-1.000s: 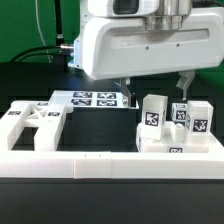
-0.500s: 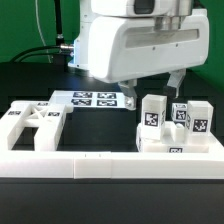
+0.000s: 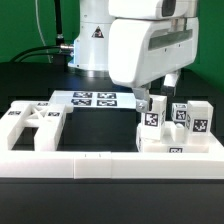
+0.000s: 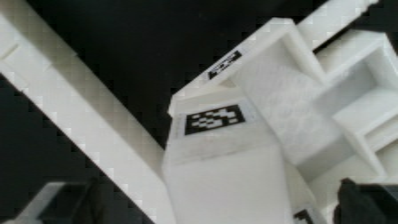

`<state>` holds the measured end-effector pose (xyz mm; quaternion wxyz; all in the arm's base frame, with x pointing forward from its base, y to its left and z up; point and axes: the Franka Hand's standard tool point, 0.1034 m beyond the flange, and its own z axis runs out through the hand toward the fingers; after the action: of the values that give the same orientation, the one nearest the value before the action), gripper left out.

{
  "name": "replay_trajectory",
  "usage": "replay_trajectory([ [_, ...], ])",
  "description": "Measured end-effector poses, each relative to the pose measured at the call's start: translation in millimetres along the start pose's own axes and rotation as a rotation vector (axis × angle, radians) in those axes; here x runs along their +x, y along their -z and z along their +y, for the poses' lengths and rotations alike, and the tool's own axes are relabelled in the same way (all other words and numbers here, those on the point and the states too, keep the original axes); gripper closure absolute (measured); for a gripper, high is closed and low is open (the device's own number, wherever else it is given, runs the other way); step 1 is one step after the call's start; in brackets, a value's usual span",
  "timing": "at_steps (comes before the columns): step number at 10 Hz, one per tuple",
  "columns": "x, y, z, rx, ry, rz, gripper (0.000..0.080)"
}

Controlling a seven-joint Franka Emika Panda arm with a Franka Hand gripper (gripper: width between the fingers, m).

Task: Assemble chair

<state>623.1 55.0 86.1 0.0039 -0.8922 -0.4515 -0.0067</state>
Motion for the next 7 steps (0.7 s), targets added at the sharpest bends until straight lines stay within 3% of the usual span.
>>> replay_trajectory([
  [4,3.7,-6.3,-2.9,-0.004,-0.035,0.003,0.0150],
  [5,3.1,-6.2,-2.2,-0.004,-0.037,0.004,0.0257],
  [6,2.4,-6.2,-1.6,-0.004,-0.038,0.004,0.0257],
  [7,1.2,-6.2,-0.5,-0.004,-0.041,0.003,0.0436],
])
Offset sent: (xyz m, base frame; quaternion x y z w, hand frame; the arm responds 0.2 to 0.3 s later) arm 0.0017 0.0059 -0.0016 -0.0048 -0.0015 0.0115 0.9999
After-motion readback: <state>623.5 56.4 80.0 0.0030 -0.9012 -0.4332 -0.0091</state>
